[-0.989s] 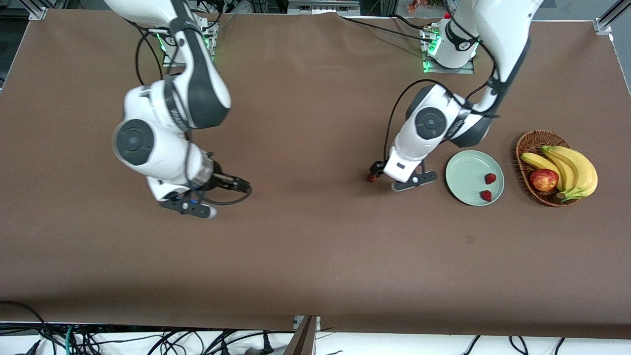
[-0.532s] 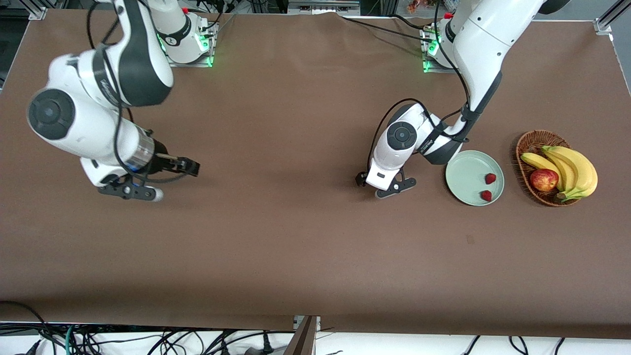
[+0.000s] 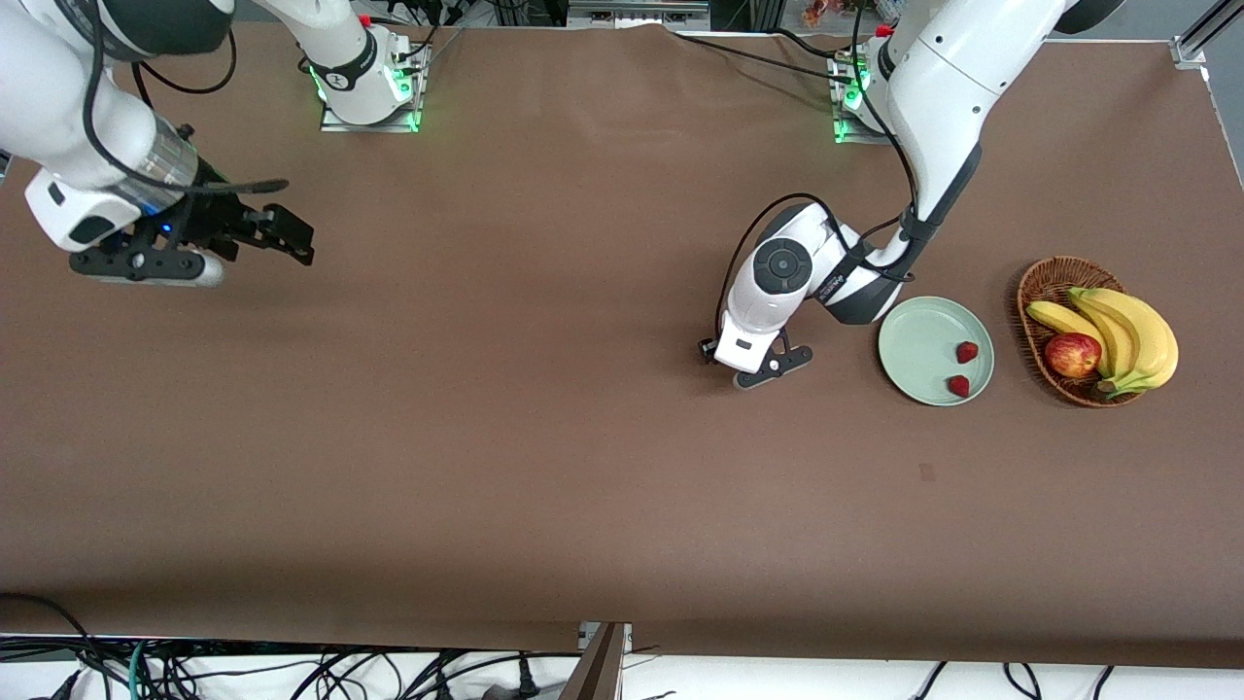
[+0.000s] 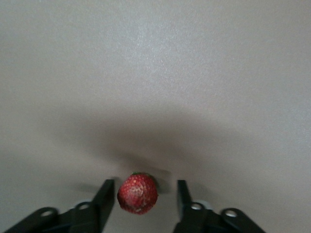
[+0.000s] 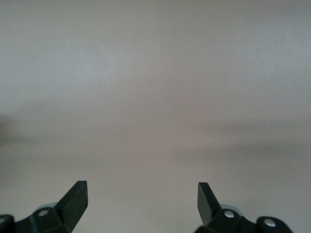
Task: Collect all strawberries into plate
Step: 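Grasp the last strawberry with the left gripper while the right gripper retracts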
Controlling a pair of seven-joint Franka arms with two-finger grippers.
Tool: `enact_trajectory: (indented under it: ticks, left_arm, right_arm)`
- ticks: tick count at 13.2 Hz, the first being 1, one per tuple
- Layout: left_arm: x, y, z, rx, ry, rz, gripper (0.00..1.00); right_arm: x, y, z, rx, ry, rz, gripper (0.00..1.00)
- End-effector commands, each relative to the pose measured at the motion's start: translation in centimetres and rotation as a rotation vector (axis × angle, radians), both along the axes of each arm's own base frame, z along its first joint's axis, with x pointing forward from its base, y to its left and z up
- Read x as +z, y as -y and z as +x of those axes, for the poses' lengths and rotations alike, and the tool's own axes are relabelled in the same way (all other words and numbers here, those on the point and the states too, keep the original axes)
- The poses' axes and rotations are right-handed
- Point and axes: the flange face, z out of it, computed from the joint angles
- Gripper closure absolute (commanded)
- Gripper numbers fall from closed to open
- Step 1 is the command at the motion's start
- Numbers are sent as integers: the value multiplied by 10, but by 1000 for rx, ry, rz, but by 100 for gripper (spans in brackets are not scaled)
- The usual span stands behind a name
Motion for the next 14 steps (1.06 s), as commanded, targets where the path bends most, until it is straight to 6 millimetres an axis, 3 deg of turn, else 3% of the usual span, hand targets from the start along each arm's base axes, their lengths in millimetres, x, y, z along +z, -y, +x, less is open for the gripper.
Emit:
enact_trajectory:
  ticks: [1, 3, 6, 8, 10, 14]
  left_arm:
    - [0, 2, -1, 10, -5, 30, 81]
    - [13, 1, 5, 17, -5, 35, 85]
    - [65, -17, 43, 27, -44, 25, 88]
    - [102, -70, 61, -21, -88, -18, 88]
    - [126, -129, 69, -89, -146, -35, 88]
    - [121, -261, 51, -264, -186, -59, 88]
  right_arm:
    - [2, 13, 1, 46, 8, -11, 0]
    - [13, 23, 6, 67, 32, -8, 0]
    - [29, 31, 11, 93, 63, -16, 0]
    - [40, 32, 9, 92, 54, -22, 0]
    - [42, 36, 10, 102, 69, -62, 0]
    - [40, 39, 8, 105, 40, -77, 0]
